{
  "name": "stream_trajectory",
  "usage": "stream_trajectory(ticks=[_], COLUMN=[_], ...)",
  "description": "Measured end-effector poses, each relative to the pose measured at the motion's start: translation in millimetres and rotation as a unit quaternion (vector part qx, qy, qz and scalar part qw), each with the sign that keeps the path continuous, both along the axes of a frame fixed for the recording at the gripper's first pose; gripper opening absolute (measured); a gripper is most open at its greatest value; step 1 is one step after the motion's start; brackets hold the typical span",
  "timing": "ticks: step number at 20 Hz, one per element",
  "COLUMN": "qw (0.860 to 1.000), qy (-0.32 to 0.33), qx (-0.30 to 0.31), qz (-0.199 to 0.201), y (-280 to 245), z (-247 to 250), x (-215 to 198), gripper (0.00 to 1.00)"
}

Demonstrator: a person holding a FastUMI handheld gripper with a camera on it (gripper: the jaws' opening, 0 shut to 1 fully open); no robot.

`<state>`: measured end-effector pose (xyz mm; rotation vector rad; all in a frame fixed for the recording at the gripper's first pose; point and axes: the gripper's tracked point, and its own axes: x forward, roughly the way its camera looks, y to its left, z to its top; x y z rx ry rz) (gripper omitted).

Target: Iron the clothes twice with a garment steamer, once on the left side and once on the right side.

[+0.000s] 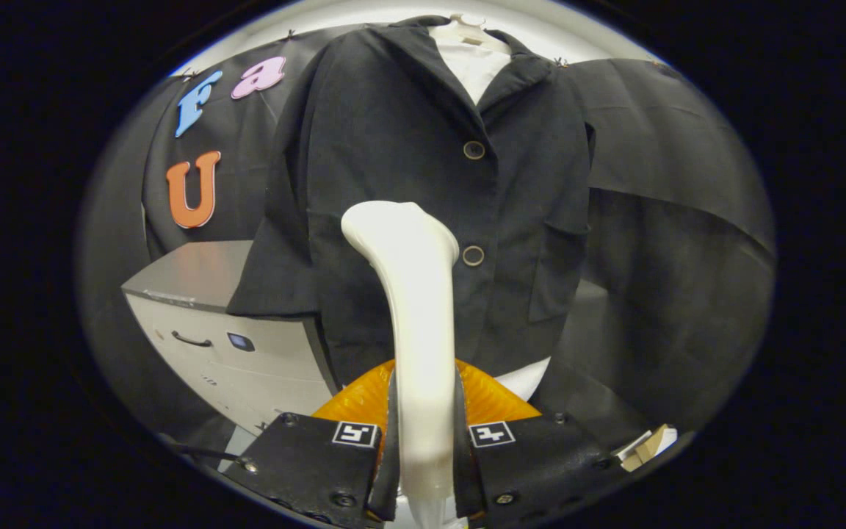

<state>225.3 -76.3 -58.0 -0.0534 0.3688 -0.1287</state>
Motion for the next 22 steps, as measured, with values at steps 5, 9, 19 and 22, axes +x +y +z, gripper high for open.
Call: stream_trajectory(ticks=[5,9,19,22], qw=[1.000,0.999,0.992,0.989], qy=[0.005,-0.015,-0.089,-0.112], qx=[0.020,0.031,0.042,0.045], qz=[-0.003,-0.015,-0.084,-0.090], y=[-0.2,-24.3,-122.7,-141.0], z=[1.4,25.4,122.6,159.5], x=[-9.9,-41.8,-73.3,-59.9], gripper=[0.32,0.32,0.32,0.32])
